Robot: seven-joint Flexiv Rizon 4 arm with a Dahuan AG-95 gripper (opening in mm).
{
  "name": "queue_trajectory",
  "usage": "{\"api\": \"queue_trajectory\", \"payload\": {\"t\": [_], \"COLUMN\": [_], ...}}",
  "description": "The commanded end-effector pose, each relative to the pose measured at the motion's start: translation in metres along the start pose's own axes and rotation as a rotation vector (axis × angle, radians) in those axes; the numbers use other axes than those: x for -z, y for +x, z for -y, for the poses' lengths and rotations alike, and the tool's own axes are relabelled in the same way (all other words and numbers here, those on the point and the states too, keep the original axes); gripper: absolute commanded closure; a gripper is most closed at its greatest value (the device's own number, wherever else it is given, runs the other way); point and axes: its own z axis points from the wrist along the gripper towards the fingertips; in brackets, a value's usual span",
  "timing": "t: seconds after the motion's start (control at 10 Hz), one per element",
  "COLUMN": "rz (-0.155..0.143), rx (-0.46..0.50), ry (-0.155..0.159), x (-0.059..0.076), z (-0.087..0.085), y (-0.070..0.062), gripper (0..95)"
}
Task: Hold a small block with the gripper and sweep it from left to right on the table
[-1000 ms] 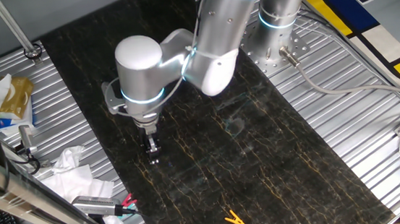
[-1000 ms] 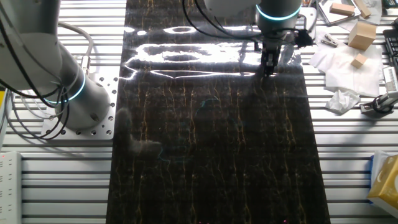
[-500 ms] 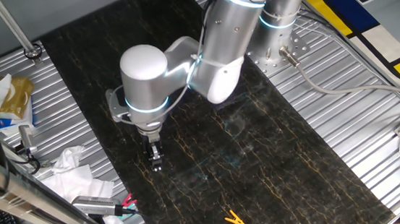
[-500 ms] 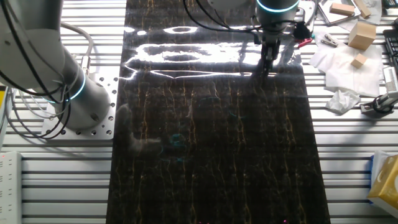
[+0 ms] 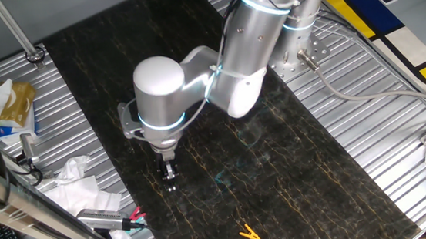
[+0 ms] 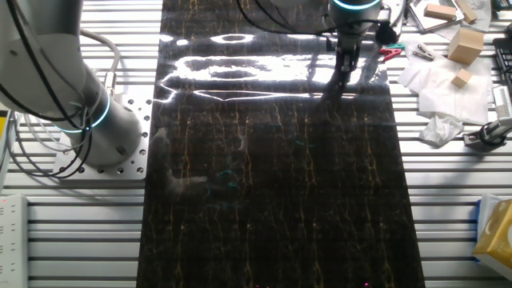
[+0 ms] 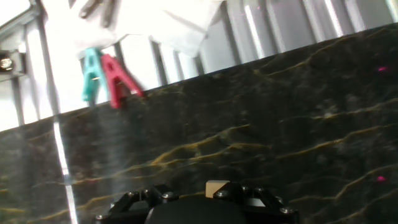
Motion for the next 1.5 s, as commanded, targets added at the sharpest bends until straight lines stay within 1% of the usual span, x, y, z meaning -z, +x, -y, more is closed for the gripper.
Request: {"api": "queue_trajectory", "payload": {"t": [0.1, 0.5, 0.7, 0.8, 1.0, 1.2, 1.5], "rz": [0.000, 0.001, 0.002, 0.003, 0.004, 0.005, 0.003], "rx": [-0.005, -0.020, -0.025, -0.032, -0.032, -0.033, -0.033], "ry": [0.000, 0.006, 0.008, 0.010, 0.010, 0.006, -0.003], "x": [0.001, -0.001, -0.002, -0.003, -0.004, -0.002, 0.006], "z": [-0.007, -0.024, -0.029, -0.035, -0.040, -0.046, -0.051], "y": [0.003, 0.007, 0.009, 0.010, 0.012, 0.015, 0.019], "gripper": [38.0, 38.0, 38.0, 38.0, 38.0, 38.0, 38.0]}}
